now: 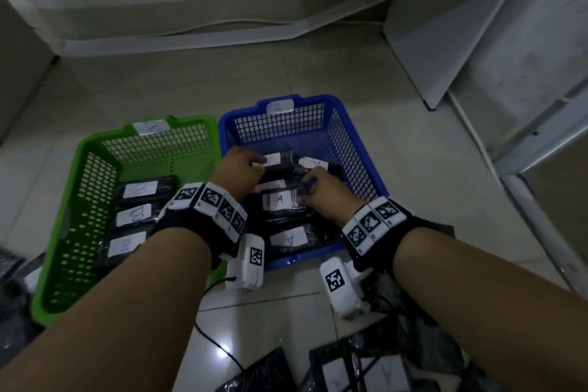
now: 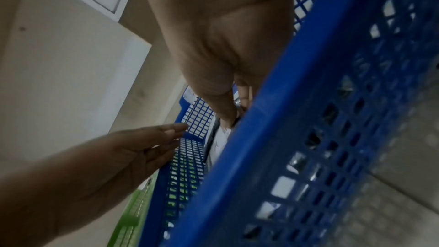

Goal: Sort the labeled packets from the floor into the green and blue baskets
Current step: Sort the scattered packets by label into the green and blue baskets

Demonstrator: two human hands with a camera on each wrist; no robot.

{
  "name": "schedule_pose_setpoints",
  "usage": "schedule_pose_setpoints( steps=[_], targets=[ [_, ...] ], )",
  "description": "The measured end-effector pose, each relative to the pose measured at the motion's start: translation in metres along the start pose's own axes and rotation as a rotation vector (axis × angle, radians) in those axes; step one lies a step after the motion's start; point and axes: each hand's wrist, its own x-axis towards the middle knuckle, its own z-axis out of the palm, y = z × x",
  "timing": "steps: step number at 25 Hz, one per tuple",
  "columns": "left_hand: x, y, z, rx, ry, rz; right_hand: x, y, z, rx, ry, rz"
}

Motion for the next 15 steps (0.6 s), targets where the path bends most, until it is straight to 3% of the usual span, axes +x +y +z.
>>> schedule_pose_setpoints(
  steps=[3,6,8,10,12,14,15],
  targets=[
    [-0.044,0.009,0.000,-0.142,-0.006,0.015,-0.012,0.001,-0.004,-0.240,0.102,-0.080],
    [-0.110,0.016,0.007,-0.302,0.088,0.149,-0.054,0.002,-0.011,-0.080,0.215,-0.149],
    [-0.154,0.013,0.020,-0.300,0.147,0.291,-0.098,0.007,-0.011,0.000,0.368,-0.258],
    [-0.188,0.004,0.036,-0.216,0.116,0.381,-0.142,0.020,0.001,0.003,0.433,-0.386],
    [-0.213,-0.007,0.050,-0.098,-0.033,0.409,-0.174,0.039,0.021,-0.029,0.310,-0.412],
    [-0.225,-0.025,0.061,0.000,-0.231,0.365,-0.187,0.057,0.033,-0.127,-0.003,-0.307],
    [-0.232,-0.034,0.065,0.080,-0.330,0.326,-0.190,0.064,0.037,-0.286,-0.183,-0.261]
  ],
)
